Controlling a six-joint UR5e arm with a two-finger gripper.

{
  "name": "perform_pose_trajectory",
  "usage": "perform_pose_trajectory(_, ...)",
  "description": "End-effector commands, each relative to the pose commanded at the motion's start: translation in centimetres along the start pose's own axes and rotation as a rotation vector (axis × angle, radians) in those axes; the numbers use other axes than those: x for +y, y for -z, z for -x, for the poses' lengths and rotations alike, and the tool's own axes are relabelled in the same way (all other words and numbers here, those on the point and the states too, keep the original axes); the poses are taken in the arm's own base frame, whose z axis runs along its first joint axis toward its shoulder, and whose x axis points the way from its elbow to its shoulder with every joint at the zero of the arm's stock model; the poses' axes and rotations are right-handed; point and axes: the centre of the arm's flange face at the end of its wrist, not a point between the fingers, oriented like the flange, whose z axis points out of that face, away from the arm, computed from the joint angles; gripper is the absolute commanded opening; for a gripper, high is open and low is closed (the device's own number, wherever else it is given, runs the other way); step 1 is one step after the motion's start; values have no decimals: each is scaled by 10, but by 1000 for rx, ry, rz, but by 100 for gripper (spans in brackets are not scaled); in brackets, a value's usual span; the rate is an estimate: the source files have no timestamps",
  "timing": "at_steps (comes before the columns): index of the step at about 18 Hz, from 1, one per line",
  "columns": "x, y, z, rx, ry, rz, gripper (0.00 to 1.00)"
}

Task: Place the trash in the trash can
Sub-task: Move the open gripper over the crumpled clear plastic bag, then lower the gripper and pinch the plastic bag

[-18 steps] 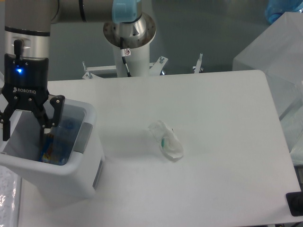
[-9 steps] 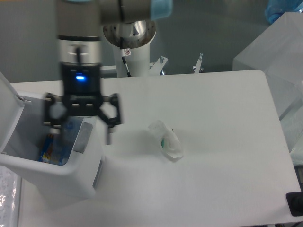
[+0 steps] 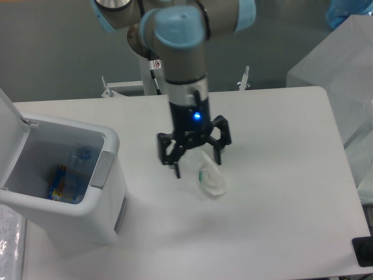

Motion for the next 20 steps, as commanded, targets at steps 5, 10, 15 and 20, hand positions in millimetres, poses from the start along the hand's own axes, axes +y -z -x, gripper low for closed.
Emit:
perform_pose_trajectory(5,10,-68,14,-129,-11,123,100)
perform_pose_trajectory(10,23,-107,18,-195,-23,200,100)
perform_pose_trajectory(15,32,-125,15,-222,-46,238,98)
perform_pose_trajectory(20,31,-128,16,-231,-48,240,51)
